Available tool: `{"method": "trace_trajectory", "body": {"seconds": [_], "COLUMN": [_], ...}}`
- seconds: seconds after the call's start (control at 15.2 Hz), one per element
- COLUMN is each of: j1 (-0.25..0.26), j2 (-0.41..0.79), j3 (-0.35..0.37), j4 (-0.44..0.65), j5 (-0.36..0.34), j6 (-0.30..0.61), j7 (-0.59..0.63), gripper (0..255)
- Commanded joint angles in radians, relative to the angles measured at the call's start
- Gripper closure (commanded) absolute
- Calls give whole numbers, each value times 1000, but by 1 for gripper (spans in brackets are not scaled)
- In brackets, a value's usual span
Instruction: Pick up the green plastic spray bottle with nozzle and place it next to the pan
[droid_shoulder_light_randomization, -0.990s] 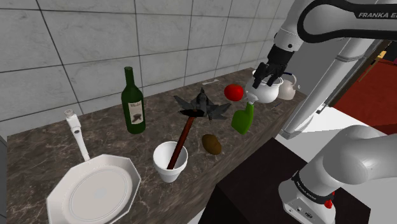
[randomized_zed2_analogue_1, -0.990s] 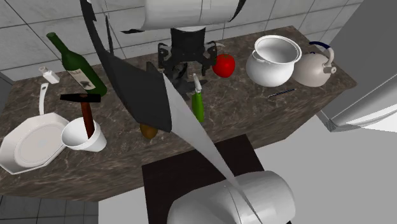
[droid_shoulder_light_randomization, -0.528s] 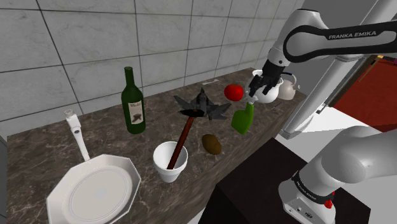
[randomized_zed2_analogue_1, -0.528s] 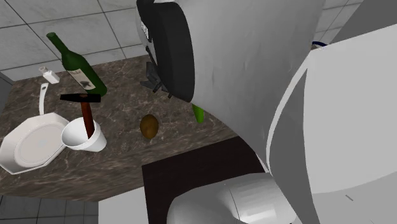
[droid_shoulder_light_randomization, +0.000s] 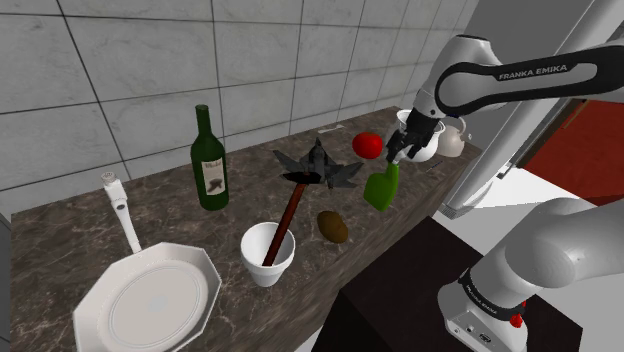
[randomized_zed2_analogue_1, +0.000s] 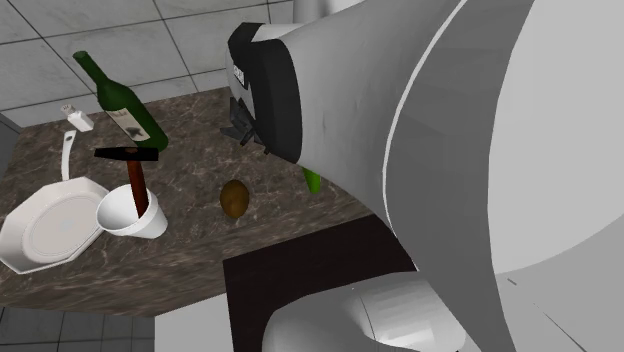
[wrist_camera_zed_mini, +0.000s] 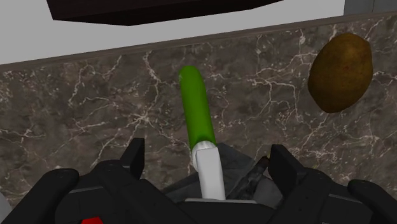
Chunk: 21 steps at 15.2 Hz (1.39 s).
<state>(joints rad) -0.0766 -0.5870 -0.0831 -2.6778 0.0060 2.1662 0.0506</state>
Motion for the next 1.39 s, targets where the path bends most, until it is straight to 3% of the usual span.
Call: {"method": "trace_trajectory", "body": {"seconds": [0.0, 0.33, 0.4, 0.99, 1.32], "j1": [1, 1, 1, 1, 0], "j2": [1, 1, 1, 1, -26], "j3": [1, 1, 1, 1, 4], "j4": [-4, -4, -4, -4, 47], "j5": [0, 0, 0, 0, 0], "j6": [6, 5, 5, 6, -72], "j7": [1, 1, 1, 1, 5], "gripper": [0, 0, 255, 255, 255]}}
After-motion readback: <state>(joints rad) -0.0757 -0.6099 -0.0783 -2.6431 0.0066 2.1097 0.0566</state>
